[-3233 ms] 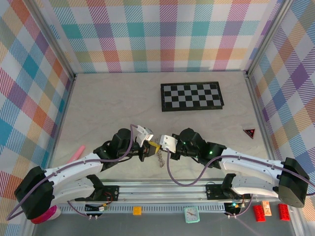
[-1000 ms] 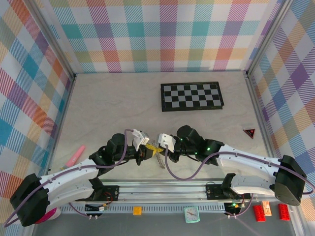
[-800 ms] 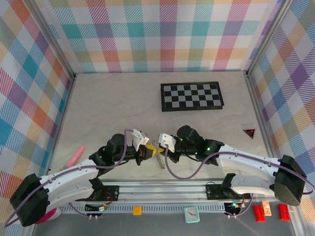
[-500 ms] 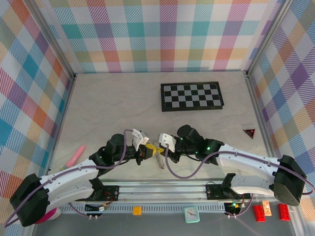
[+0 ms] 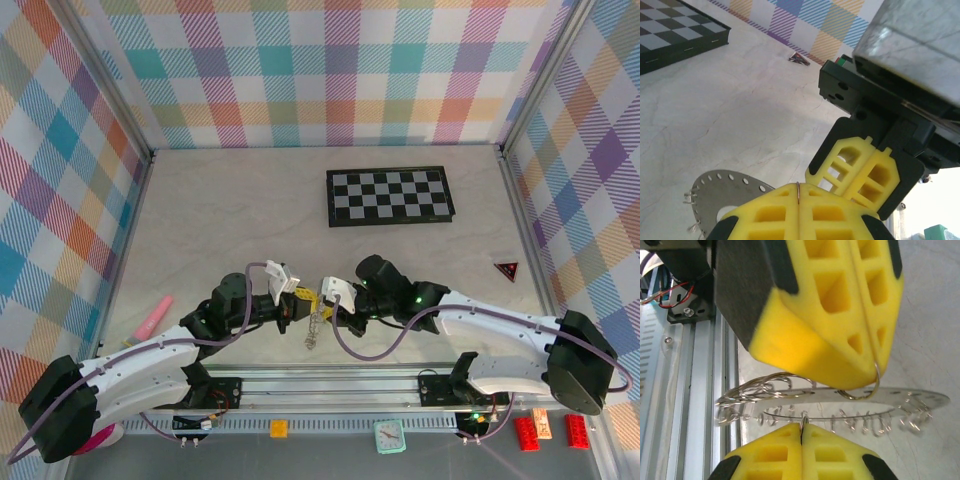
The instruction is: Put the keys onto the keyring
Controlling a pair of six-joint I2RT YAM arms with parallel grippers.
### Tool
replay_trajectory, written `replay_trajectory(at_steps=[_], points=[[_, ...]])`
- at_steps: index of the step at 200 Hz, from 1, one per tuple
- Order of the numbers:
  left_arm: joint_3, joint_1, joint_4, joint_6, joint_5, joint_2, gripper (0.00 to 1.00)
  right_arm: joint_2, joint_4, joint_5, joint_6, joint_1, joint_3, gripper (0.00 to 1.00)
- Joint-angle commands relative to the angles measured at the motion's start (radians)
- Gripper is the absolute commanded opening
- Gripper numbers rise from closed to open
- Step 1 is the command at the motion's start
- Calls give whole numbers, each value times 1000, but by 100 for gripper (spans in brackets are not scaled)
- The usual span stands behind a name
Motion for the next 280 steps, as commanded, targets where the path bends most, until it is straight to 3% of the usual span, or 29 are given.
replay_trajectory(at_steps=[1, 45, 82, 96, 145, 193, 223, 237, 255, 280], points=[[-1, 5, 75, 17, 9, -19, 0, -41, -46, 80, 35, -4, 1, 0], [-5, 4, 75, 19, 5, -22, 0, 18, -133, 290, 175, -42, 22, 0], [-5, 4, 48, 22, -58, -36, 0, 140, -205, 295, 411, -134, 72, 0], [4, 5, 19, 23, -107, -56, 0, 199, -224, 261, 480, -175, 89, 14], [77, 11, -165, 62, -254, -152, 0, 321, -226, 228, 545, -221, 135, 44], [160, 41, -398, 95, -549, -263, 0, 253, -253, 191, 550, -222, 196, 53], [249, 164, -600, 114, -665, -301, 0, 268, -257, 117, 740, -189, 250, 53], [282, 226, -667, 105, -769, -311, 0, 324, -248, 77, 866, -146, 288, 51], [300, 278, -694, 101, -873, -331, 0, 398, -180, 43, 1011, -73, 324, 48], [308, 305, -688, 112, -976, -355, 0, 491, -83, 94, 1182, 22, 377, 49]])
